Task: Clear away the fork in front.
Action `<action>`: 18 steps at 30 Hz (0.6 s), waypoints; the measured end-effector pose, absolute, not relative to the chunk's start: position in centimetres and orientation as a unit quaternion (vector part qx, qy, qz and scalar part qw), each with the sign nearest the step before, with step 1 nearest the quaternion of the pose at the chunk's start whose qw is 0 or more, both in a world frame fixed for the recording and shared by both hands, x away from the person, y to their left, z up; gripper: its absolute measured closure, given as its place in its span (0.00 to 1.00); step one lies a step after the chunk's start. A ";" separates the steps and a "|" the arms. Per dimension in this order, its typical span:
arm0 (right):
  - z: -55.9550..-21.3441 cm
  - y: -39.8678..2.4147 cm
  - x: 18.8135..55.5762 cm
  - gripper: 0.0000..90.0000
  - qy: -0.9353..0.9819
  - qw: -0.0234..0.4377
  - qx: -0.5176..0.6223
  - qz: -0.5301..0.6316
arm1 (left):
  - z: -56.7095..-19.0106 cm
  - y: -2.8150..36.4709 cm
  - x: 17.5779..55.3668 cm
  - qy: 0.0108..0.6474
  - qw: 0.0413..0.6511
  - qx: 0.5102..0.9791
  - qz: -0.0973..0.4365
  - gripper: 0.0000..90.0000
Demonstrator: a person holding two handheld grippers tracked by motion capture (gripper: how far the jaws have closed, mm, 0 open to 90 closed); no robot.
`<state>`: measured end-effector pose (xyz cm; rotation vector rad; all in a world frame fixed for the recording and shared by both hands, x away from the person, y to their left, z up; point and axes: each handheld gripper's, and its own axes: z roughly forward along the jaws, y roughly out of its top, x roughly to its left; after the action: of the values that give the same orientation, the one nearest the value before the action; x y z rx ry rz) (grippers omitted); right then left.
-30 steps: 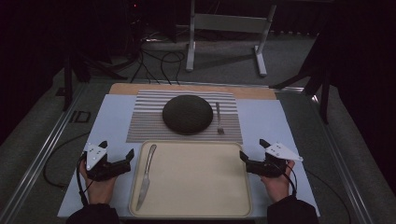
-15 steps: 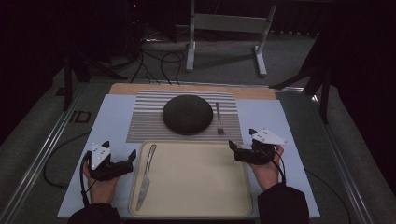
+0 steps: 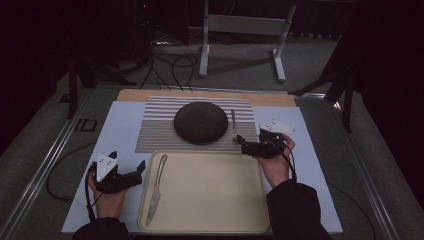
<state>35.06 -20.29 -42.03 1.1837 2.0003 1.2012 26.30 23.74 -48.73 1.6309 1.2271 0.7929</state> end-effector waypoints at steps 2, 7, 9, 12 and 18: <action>-41.9 -20.0 35.7 0.11 0.740 0.259 0.440 0.438 | -48.8 23.7 26.3 0.499 0.458 0.662 0.321 0.00; -41.9 -19.4 37.5 0.10 0.743 0.255 0.454 0.420 | -48.8 23.7 26.3 0.498 0.458 0.662 0.321 0.00; -41.7 -19.3 38.1 0.11 0.743 0.255 0.456 0.418 | -48.8 23.7 26.3 0.499 0.458 0.662 0.321 0.00; -41.7 -19.2 39.1 0.11 0.746 0.255 0.461 0.407 | -48.8 23.7 26.3 0.499 0.459 0.662 0.321 0.00; -41.6 -19.3 40.4 0.11 0.741 0.253 0.472 0.404 | -48.8 23.7 26.4 0.499 0.459 0.661 0.321 0.00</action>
<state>40.42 -19.29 -41.60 1.2831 2.0147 1.0985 26.35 23.68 -48.82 1.6287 1.2296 0.7904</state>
